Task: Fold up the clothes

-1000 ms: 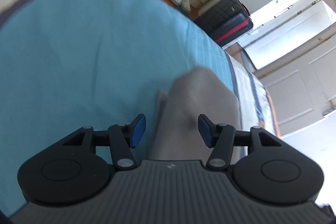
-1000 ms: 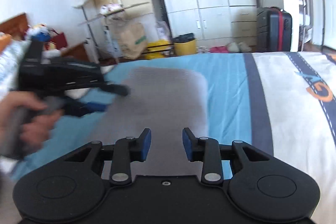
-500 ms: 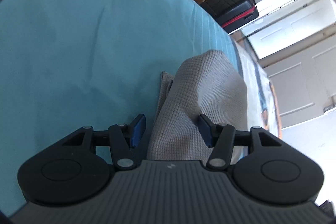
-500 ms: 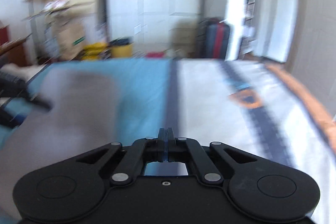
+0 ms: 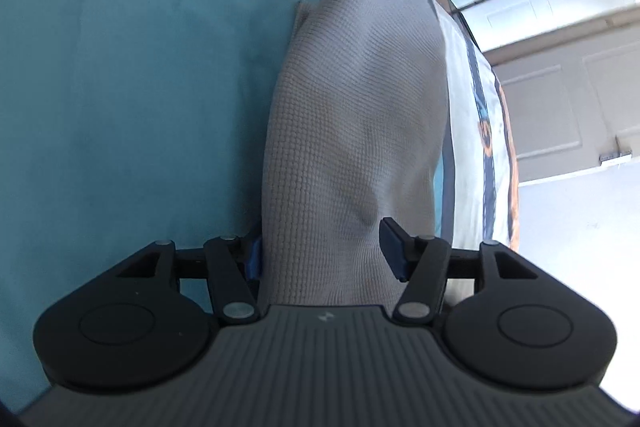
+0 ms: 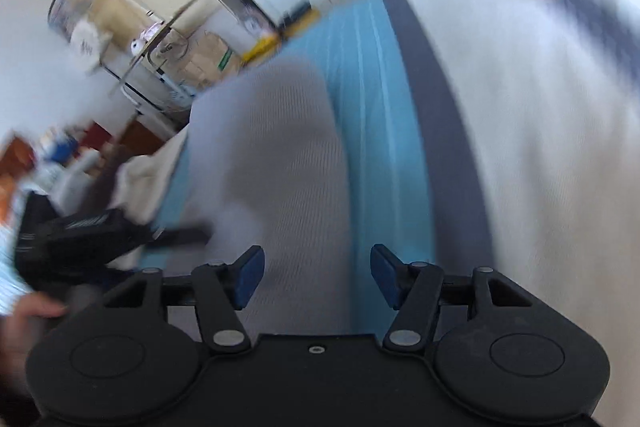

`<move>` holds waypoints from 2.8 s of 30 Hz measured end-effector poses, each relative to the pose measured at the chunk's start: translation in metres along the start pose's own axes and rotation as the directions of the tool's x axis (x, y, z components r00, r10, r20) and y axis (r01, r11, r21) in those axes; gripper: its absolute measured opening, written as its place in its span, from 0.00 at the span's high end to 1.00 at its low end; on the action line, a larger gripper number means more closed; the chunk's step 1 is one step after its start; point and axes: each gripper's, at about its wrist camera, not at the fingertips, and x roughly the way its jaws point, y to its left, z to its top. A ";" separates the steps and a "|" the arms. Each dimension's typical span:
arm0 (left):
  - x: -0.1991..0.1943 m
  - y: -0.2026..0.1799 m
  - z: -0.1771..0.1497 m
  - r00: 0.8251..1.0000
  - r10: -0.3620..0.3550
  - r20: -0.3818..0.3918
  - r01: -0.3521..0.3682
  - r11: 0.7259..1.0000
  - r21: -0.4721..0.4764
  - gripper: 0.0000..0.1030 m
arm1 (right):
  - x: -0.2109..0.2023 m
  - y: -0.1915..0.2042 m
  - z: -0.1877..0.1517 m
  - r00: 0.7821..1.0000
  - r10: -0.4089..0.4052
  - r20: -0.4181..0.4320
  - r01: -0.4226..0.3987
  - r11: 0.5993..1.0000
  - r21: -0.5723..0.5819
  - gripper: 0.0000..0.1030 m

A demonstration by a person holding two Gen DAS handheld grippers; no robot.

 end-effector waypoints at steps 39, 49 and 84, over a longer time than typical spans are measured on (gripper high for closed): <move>-0.007 -0.030 0.018 0.911 0.085 0.403 -0.199 0.948 0.248 0.38 | -0.040 0.040 -0.040 0.935 -0.327 0.138 0.345 0.929 -0.134 0.34; 0.015 -0.013 0.032 0.954 0.072 0.292 -0.114 0.985 0.131 0.22 | -0.040 -0.023 -0.049 0.990 0.048 0.129 -0.085 0.952 0.295 0.20; 0.022 -0.037 -0.005 0.959 0.150 0.242 -0.227 0.916 0.331 0.10 | -0.068 -0.074 -0.028 0.943 -0.054 0.328 -0.112 0.878 0.466 0.35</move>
